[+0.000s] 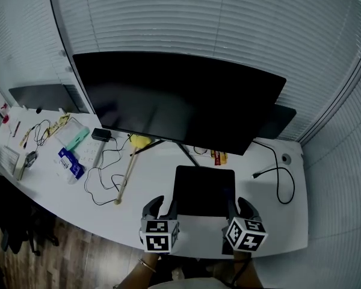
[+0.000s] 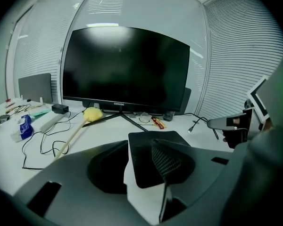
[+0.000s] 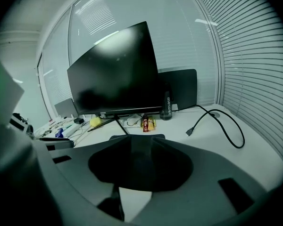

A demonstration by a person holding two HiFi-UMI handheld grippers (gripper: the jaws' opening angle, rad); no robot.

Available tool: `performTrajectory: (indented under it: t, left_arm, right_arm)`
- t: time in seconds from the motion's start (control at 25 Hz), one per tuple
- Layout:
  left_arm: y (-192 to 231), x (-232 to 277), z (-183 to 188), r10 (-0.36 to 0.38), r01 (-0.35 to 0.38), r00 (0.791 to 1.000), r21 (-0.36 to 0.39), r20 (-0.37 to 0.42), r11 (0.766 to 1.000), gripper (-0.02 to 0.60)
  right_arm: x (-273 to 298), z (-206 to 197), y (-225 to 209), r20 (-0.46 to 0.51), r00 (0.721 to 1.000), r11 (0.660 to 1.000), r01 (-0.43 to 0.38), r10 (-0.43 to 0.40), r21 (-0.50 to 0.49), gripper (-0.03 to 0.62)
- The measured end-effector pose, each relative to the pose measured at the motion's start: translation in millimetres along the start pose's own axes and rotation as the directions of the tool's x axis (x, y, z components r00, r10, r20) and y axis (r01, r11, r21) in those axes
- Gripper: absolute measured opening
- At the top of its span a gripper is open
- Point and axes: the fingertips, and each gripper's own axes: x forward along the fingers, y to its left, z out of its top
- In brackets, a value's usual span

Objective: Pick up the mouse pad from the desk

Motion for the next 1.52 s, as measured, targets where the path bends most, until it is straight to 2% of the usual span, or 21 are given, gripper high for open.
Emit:
performTrajectory:
  t: [1.04, 1.52]
  left_arm:
    - [2.4, 50.3, -36.7, 0.020, -0.021, 0.993, -0.015, -0.113, 1.000, 0.170]
    - [10.6, 75.6, -49.8, 0.022, -0.031, 0.987, -0.053, -0.159, 0.998, 0.170]
  right_arm:
    - [44.4, -50.6, -38.5, -0.136, 0.990, 1.000, 0.028, -0.026, 0.013, 0.143]
    - [70.9, -68.4, -51.6, -0.173, 0.984, 0.999, 0.048, -0.046, 0.005, 0.143]
